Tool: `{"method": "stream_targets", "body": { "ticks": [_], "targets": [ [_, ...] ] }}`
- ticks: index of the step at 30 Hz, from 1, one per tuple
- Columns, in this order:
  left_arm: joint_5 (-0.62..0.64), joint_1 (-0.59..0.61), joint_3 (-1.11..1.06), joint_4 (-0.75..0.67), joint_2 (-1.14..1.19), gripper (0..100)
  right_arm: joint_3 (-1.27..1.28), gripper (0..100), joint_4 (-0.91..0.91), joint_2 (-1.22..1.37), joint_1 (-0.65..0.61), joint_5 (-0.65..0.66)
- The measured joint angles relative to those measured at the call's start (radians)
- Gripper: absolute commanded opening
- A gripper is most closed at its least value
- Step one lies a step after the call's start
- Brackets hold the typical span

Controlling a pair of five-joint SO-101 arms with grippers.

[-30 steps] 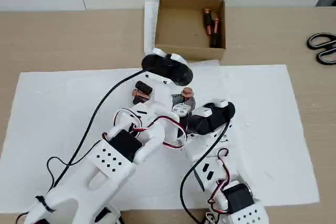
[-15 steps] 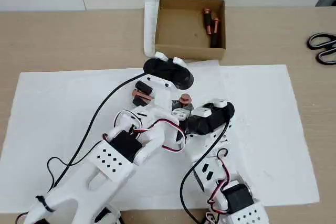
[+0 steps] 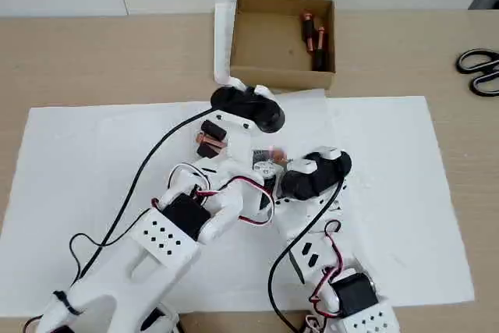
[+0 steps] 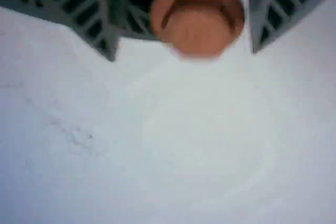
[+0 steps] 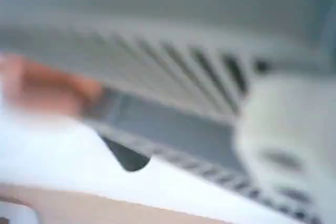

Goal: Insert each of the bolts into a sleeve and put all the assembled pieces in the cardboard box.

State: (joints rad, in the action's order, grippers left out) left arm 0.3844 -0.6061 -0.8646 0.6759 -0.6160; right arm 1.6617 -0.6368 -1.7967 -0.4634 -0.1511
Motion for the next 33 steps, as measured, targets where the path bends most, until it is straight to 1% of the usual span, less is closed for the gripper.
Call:
{"method": "stream_targets", "body": {
  "ticks": [5,9,12,20,23,25,27,30,33],
  "targets": [
    [0.000,0.003,0.000,0.006,0.000,19,0.000,0.4,0.000,0.000,0.002,0.000],
    [0.000,0.008,0.068,0.066,0.000,19,0.000,0.4,0.000,0.000,0.002,0.000],
    [0.000,0.068,0.129,0.114,0.000,19,0.000,0.4,0.000,0.000,0.006,0.000],
    [0.000,0.347,0.298,0.203,0.000,19,0.012,0.4,0.000,0.000,0.009,0.000],
    [-0.002,0.466,0.328,0.284,0.000,19,0.012,0.4,0.000,0.000,0.020,0.000],
    [-0.011,0.557,0.331,0.350,0.000,19,0.014,0.4,0.000,0.000,0.060,0.000],
    [-0.054,0.654,0.331,0.425,0.000,19,0.014,0.4,0.000,0.000,0.115,0.000],
    [-0.181,0.806,0.331,0.531,0.000,19,0.000,0.4,0.000,0.000,0.212,0.049],
    [-0.285,0.904,0.331,0.641,0.000,19,-0.071,0.4,-0.003,0.002,0.285,0.081]
  ]
}}
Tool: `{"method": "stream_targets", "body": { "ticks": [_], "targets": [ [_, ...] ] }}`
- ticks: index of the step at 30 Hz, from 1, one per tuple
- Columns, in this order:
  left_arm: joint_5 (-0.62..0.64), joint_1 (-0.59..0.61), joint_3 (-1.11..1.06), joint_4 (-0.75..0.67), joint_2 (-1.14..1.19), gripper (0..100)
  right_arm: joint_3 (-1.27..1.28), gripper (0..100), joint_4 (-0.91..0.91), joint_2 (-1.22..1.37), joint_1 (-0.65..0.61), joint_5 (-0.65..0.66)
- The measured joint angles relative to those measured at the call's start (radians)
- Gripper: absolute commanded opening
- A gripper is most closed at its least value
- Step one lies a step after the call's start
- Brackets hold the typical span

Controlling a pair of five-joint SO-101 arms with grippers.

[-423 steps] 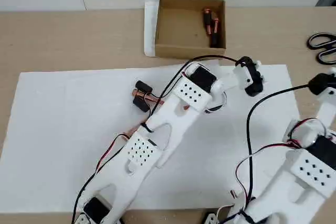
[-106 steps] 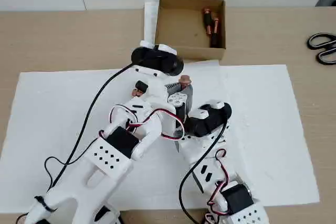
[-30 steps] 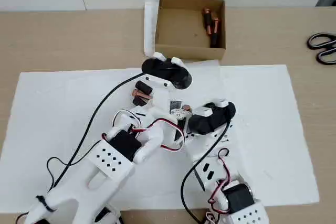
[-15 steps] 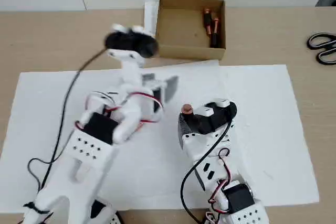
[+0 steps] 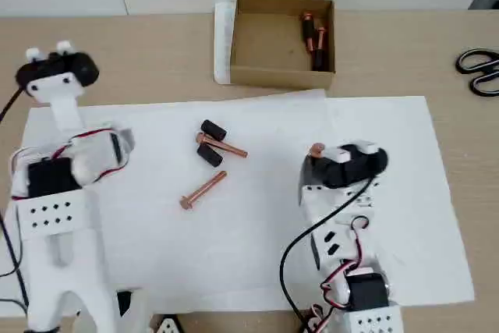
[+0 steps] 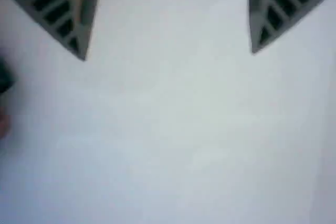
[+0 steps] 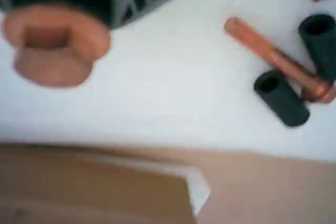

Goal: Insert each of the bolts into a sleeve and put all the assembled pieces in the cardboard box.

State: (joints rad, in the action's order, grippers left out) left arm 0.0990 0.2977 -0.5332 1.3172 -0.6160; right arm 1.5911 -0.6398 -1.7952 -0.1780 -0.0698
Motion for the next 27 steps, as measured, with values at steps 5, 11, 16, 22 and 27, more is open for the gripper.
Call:
{"method": "stream_targets", "body": {
  "ticks": [5,11,16,22,27],
  "targets": [
    [-0.180,0.060,0.000,0.117,0.000,19,-0.199,0.4,0.000,0.052,0.063,0.048],
    [-0.204,0.087,0.000,0.132,0.000,19,-0.517,0.4,0.000,0.397,0.071,0.084],
    [-0.207,0.092,-0.020,0.132,-0.003,19,-0.887,0.4,0.063,0.845,0.072,0.084],
    [-0.207,0.094,-0.026,0.150,-0.008,19,-1.361,0.4,0.107,1.387,0.071,0.087],
    [-0.206,0.095,-0.026,0.155,-0.008,19,-1.692,0.4,0.110,1.775,0.069,0.087]
  ]
}}
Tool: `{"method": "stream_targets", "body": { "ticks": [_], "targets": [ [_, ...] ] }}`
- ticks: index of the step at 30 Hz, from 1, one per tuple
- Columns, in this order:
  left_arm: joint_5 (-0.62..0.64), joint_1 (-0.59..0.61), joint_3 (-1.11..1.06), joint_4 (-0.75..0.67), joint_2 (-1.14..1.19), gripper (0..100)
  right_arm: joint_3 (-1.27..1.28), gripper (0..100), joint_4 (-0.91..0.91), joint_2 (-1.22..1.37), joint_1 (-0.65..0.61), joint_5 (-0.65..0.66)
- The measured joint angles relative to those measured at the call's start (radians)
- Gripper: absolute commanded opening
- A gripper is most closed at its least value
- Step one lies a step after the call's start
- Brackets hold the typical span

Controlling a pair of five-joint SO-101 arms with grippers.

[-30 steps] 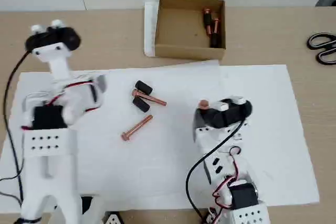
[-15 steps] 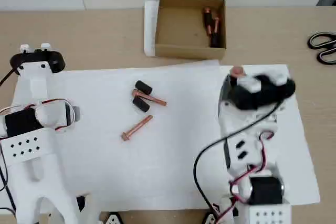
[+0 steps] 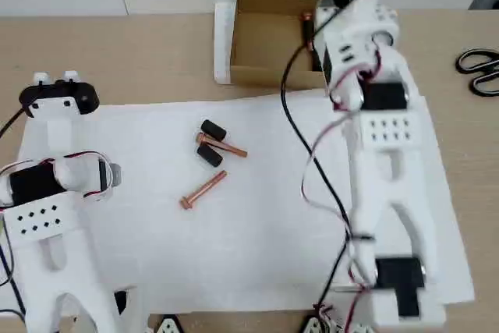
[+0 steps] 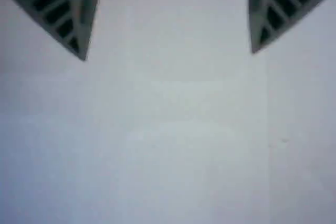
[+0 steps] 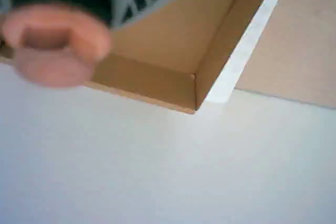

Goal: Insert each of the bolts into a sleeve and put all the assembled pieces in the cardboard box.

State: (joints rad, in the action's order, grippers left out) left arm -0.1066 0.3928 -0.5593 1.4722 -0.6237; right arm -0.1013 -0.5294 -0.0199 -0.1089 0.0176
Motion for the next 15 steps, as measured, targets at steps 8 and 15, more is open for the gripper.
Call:
{"method": "stream_targets", "body": {
  "ticks": [8,15],
  "targets": [
    [-0.002,0.000,0.000,0.025,0.000,19,-0.393,0.4,0.000,0.489,-0.049,0.000],
    [-0.002,0.000,-0.002,0.026,0.000,19,-0.700,0.4,0.000,0.812,-0.086,0.000]
  ]
}}
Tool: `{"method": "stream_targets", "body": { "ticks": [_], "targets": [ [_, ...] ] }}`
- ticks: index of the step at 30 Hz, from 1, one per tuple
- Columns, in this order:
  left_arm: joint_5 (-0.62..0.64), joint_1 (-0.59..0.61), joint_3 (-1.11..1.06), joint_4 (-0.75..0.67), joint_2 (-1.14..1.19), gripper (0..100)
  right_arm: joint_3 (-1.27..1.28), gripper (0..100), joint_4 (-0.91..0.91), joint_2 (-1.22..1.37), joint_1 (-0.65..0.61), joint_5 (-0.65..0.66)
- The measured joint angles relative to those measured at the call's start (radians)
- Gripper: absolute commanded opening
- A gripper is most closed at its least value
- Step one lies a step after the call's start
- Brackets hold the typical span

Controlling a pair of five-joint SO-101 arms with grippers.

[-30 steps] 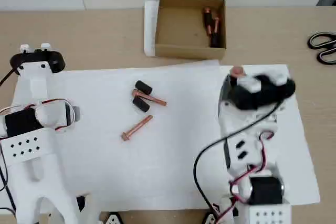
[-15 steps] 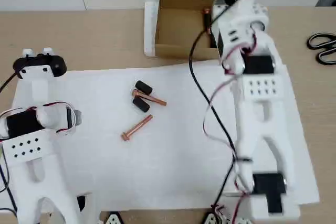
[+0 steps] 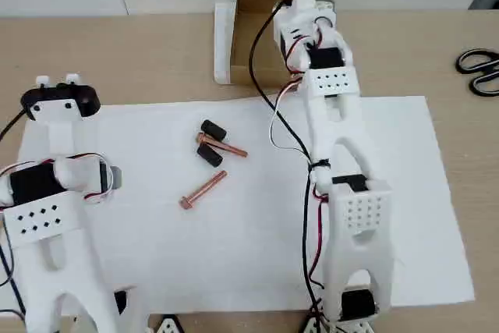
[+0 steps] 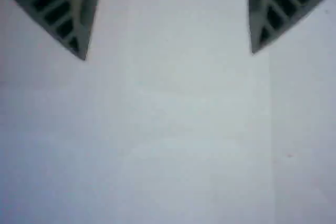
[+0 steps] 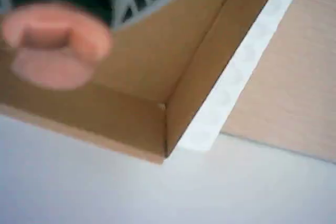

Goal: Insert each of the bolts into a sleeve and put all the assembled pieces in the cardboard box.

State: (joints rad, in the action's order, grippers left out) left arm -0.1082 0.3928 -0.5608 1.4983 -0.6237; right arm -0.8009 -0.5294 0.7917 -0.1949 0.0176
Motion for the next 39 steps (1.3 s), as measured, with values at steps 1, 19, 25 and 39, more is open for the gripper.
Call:
{"method": "stream_targets", "body": {
  "ticks": [1,19,25,39],
  "targets": [
    [0.000,0.000,0.000,0.000,0.000,19,-0.037,0.4,0.000,0.040,-0.002,0.000],
    [-0.002,0.000,0.000,0.002,0.000,19,-0.456,0.4,0.000,0.494,-0.034,0.000],
    [-0.002,0.000,0.000,0.002,0.000,19,-0.486,0.8,0.000,0.529,-0.081,0.000],
    [-0.002,0.000,-0.002,0.002,0.000,19,-0.486,15.8,0.000,0.529,-0.095,0.000]
  ]
}}
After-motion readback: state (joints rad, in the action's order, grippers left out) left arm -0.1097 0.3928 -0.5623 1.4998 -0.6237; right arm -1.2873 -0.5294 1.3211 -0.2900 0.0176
